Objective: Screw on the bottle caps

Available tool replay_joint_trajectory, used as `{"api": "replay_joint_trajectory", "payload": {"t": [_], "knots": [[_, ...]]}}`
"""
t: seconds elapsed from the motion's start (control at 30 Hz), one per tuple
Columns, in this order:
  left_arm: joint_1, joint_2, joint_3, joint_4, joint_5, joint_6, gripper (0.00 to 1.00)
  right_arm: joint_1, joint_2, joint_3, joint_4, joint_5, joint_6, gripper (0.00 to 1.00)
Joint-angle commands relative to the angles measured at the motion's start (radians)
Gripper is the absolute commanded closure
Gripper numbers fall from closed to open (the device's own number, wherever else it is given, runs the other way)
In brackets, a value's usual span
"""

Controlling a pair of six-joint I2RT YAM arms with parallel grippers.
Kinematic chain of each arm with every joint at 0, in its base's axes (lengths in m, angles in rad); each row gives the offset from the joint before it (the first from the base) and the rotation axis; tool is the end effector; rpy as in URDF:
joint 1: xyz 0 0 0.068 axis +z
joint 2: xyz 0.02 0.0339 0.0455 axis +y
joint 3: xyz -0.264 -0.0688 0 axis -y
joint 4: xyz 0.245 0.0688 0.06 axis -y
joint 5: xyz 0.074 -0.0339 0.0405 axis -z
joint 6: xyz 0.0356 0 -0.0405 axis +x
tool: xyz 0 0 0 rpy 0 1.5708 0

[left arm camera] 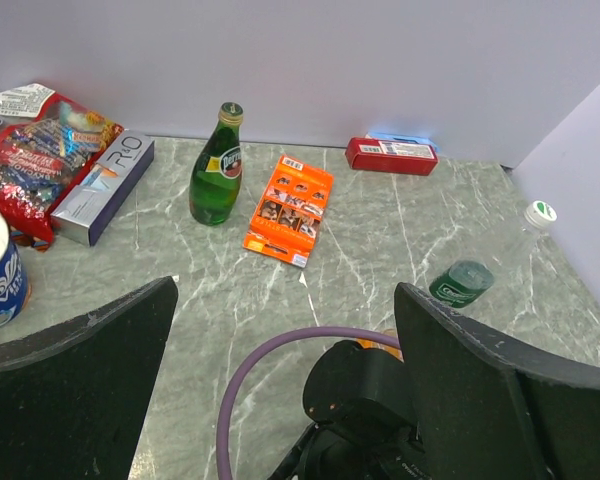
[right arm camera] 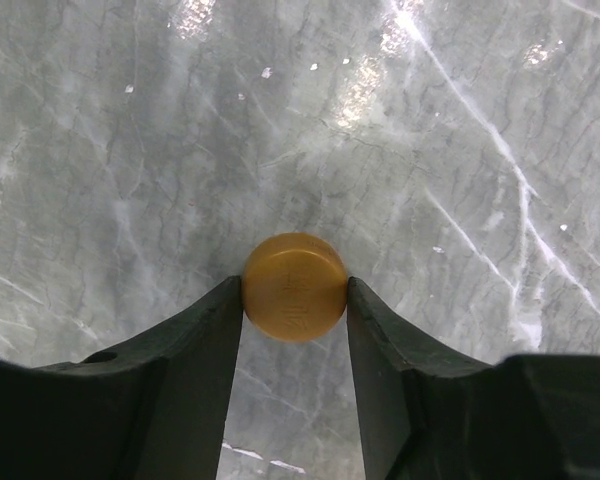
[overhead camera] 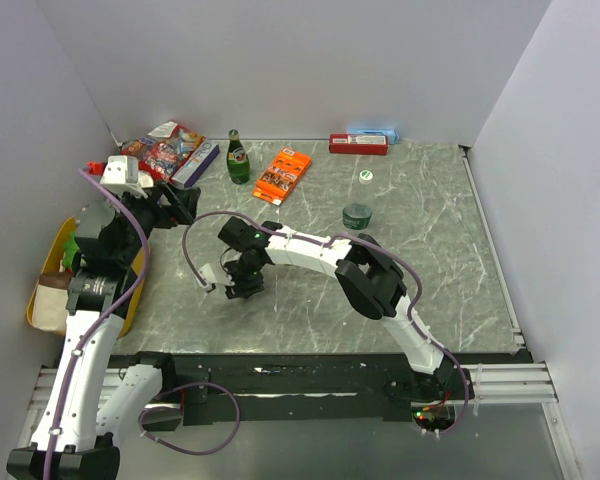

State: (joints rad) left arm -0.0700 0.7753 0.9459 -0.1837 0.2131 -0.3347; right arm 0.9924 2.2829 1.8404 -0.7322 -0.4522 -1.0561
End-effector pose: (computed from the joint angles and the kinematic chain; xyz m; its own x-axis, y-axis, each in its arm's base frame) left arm 0.1705 -0.0195 0.3976 -0.1041 -0.3145 -0.9435 0.2595 0.9072 -0.3311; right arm 0.2497 0.4108 0.1648 0.4875 -0.6854 -0.5408 -0.8551 -0.4998 -0.1374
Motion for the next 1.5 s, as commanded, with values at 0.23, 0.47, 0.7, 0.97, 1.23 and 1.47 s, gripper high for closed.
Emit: {"api": "replay_joint_trajectory", "payload": {"t": [0.23, 0.47, 0.7, 0.97, 1.23, 1.47], "knots": [[0.009, 0.013, -0.004, 0.043, -0.011, 0.022, 0.04, -0.015, -0.103, -0.041, 0.083, 0.026, 0.045, 0.69], [0.068, 0.053, 0.018, 0.079, 0.09, 0.086, 0.04, -0.083, -0.422, -0.151, 0.008, -0.049, 0.09, 0.71], [0.108, 0.024, -0.369, 0.457, 0.471, 0.158, 0.04, -0.28, -0.681, -0.138, -0.194, -0.056, 0.16, 0.72], [-0.129, 0.269, -0.589, 0.817, 0.445, 0.264, 0.04, -0.468, -0.749, -0.007, -0.371, -0.008, 0.258, 0.72], [-0.295, 0.626, -0.573, 1.193, 0.238, 0.135, 0.04, -0.472, -0.816, -0.043, -0.374, 0.03, 0.326, 0.72], [-0.405, 0.8, -0.572, 1.377, 0.091, 0.192, 0.04, -0.472, -0.843, -0.047, -0.381, 0.047, 0.344, 0.72]]}}
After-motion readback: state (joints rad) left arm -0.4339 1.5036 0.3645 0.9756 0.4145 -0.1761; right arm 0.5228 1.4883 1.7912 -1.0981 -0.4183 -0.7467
